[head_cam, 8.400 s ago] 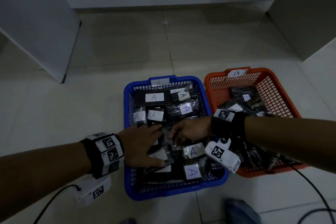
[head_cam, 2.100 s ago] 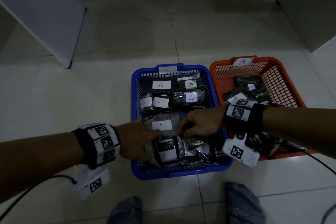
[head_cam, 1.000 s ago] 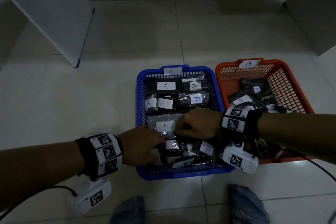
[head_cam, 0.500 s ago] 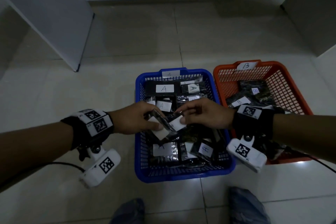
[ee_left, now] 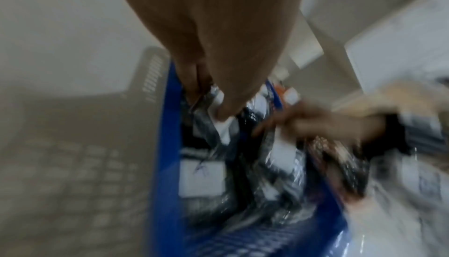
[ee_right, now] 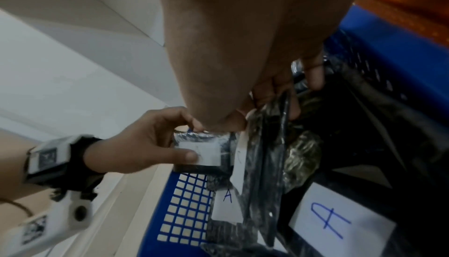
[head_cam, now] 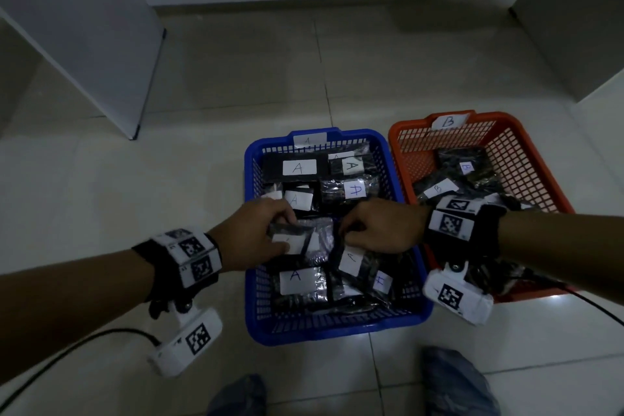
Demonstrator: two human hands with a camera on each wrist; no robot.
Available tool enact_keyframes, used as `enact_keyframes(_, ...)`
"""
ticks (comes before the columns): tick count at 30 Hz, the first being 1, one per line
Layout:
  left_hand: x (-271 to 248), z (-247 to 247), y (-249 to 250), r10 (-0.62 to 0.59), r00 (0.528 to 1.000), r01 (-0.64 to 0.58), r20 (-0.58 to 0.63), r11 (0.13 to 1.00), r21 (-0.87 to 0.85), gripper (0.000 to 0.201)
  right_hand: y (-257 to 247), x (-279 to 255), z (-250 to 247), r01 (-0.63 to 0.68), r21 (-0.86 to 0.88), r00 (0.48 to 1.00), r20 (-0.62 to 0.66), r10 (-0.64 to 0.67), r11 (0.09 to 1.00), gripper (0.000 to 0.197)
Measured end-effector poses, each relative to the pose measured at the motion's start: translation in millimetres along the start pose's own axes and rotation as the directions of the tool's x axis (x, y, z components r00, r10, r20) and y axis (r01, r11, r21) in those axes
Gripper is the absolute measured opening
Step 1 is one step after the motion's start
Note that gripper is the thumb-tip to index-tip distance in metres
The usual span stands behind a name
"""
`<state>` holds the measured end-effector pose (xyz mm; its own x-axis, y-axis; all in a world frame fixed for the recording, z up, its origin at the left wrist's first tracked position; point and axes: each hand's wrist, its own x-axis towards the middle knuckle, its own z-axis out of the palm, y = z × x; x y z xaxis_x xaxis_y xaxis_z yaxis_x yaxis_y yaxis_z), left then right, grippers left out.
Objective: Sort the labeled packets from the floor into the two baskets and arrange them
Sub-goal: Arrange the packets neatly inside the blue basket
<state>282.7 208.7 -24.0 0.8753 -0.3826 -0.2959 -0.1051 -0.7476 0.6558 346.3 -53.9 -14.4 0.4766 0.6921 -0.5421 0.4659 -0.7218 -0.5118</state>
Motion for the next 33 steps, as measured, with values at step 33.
enact_keyframes(33, 13.5, 10.2, -0.2, 0.201, 0.972, -0.227, 0.124, 0.653, 0.722, 0.053, 8.8, 20.8, -2.8, -0.135, 0.205, 0.978, -0.128, 0.163, 0.969, 0.027)
